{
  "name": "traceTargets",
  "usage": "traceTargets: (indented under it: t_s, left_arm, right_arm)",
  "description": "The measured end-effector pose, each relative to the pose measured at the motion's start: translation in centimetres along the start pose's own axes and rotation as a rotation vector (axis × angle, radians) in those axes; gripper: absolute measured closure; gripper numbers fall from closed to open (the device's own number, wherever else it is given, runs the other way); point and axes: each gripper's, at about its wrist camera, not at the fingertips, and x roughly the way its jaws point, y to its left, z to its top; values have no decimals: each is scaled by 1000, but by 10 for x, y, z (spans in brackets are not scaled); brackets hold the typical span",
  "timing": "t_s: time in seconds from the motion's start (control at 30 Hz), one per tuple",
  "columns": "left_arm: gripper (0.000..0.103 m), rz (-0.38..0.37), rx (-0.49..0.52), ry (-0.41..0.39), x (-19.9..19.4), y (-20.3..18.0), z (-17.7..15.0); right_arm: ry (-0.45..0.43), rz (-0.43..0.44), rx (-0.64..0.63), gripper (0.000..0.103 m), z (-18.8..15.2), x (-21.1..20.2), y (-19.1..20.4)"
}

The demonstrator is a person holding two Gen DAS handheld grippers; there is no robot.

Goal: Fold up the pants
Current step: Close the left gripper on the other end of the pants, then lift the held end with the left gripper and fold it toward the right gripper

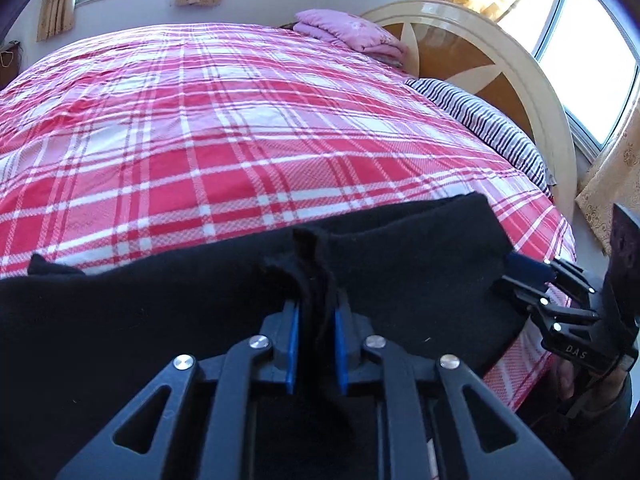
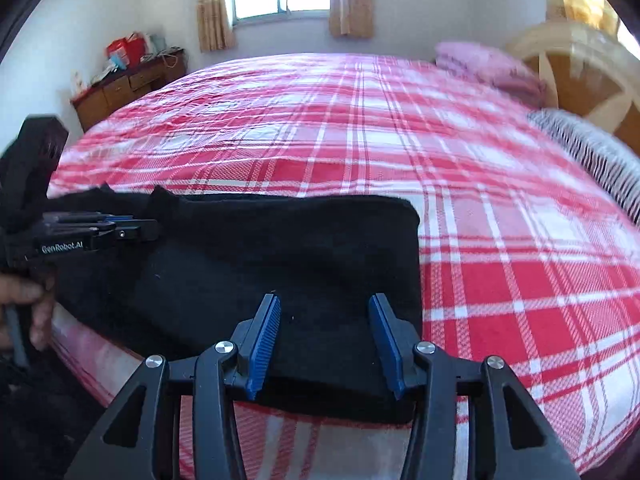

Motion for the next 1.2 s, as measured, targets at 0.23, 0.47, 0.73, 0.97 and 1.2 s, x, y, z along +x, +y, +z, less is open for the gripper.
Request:
traceTargets:
  t_s: [0.23,0.47,0.73,0.97,1.2]
  left_arm:
    - [88,-9,38,-19,-10,-4,-7]
    - [89,-17,-9,-19,-9,4,-9]
    - [89,-1,-17,-37,-24,7,-13]
    - [80,-17,-41,-18,-23,11,-13]
    - [46,219,-10,-135,-100,55,-25]
  right_arm:
    - [-75,62,-3,52,8,-19,12]
    - [-44,153,-17,43,4,-6,30]
    - [-71,182,-78,39,0,-8,56]
    - [-58,132,-157,36,-5,-1,70]
    - [-186,215,-115,36,-1,-24,64]
